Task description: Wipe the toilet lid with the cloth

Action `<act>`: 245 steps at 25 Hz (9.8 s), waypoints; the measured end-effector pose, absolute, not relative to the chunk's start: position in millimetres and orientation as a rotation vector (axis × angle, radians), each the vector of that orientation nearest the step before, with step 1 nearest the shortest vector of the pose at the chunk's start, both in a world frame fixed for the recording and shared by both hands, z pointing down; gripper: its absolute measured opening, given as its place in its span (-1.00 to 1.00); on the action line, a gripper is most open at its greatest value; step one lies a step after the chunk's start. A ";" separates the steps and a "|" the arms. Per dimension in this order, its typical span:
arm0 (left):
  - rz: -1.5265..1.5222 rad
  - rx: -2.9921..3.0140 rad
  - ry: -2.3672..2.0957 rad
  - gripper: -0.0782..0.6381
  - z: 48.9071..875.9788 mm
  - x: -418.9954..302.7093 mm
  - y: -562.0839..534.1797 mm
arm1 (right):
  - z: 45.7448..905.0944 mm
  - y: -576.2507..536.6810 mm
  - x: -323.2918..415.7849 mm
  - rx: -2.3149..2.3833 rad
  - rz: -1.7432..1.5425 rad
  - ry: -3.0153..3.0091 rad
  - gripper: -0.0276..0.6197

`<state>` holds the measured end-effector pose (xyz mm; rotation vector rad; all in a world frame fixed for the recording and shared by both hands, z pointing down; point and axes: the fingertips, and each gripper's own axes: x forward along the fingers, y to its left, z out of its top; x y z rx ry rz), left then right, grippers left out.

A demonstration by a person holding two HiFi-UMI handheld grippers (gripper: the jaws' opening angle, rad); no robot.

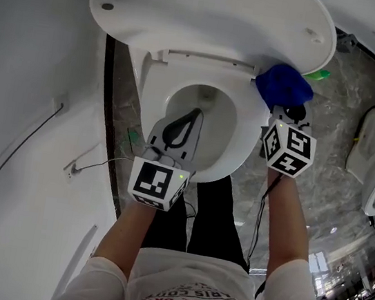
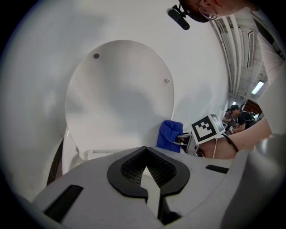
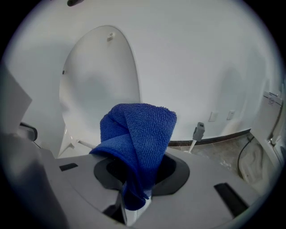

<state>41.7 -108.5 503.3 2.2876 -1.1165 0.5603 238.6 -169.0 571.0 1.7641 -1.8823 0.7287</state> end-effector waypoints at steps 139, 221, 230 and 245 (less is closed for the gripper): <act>0.875 2.072 -1.121 -0.77 636.3 -58.9 140.9 | 607.1 159.1 79.7 1.481 0.790 -1.899 -0.64; 0.549 2.164 -1.207 -0.77 553.9 -63.4 -135.9 | 618.7 -154.1 49.5 1.225 1.178 -1.946 -0.64; 0.533 2.139 -1.222 -0.77 555.1 17.2 -124.9 | 620.6 -144.1 126.3 1.193 1.179 -1.958 -0.64; 0.474 2.145 -1.196 -0.77 552.7 103.3 -100.7 | 640.9 -109.0 234.7 1.151 1.120 -1.841 -0.64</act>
